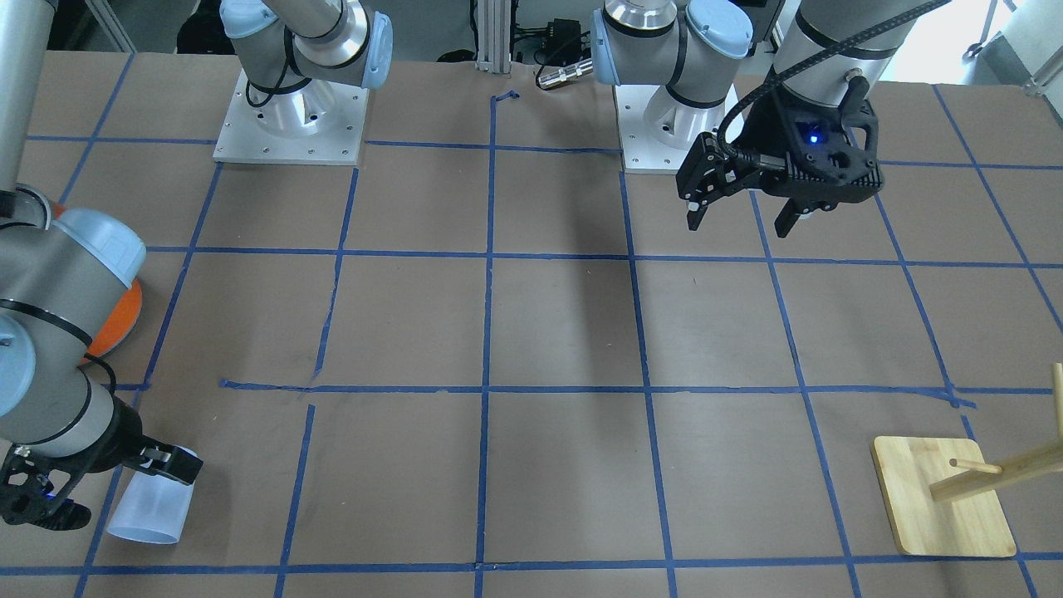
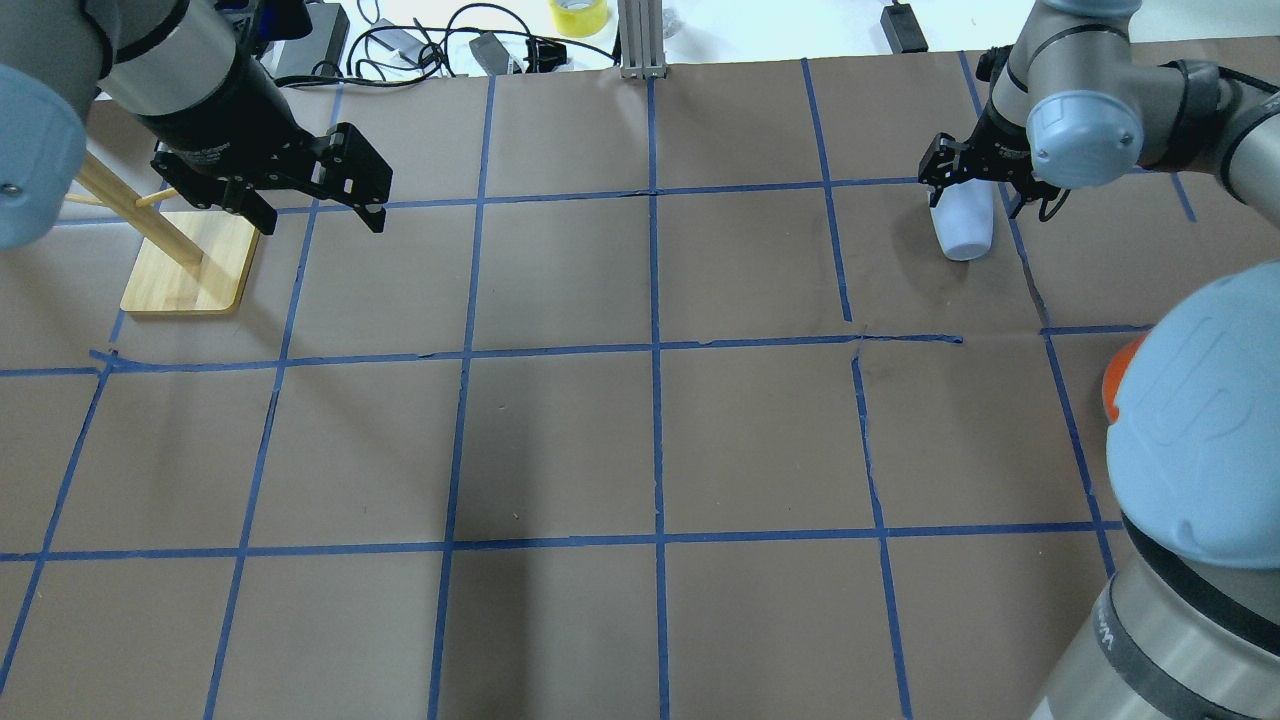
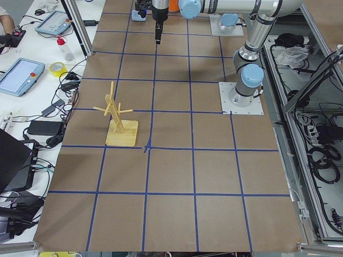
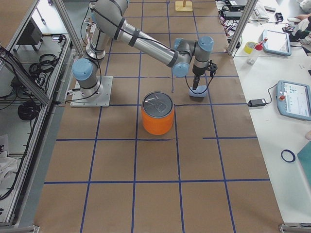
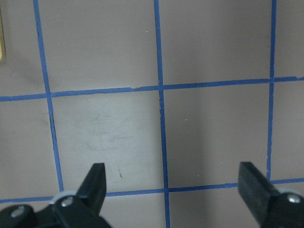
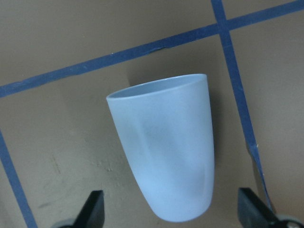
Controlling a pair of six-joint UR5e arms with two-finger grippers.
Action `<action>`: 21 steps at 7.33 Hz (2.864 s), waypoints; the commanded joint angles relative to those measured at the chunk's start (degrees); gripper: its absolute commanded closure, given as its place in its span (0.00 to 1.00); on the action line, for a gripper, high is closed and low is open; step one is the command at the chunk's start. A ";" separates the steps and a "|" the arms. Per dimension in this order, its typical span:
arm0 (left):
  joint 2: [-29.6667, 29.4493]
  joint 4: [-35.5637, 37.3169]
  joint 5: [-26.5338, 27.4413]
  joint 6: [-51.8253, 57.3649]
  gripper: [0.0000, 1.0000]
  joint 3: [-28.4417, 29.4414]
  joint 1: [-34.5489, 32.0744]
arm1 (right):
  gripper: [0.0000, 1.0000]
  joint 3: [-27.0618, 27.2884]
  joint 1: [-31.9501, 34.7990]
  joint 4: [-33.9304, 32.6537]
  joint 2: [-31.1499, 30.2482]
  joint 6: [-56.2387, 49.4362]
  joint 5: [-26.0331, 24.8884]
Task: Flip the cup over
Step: 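Lower the right gripper onto the white cup and grasp it, then carry the white cup with the right gripper toward the left gripper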
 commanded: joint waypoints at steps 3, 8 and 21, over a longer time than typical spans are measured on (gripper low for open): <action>0.00 0.01 0.08 -0.03 0.00 -0.08 0.06 | 0.00 -0.10 -0.09 -7.16 5.98 -4.08 -2.88; 0.00 0.01 0.08 -0.03 0.00 0.09 0.06 | 1.00 -1.24 0.35 -10.77 4.41 -4.46 -2.79; 0.62 -0.07 -0.09 0.06 0.00 1.15 0.50 | 0.95 -0.98 36.38 -28.79 6.42 -65.88 1.69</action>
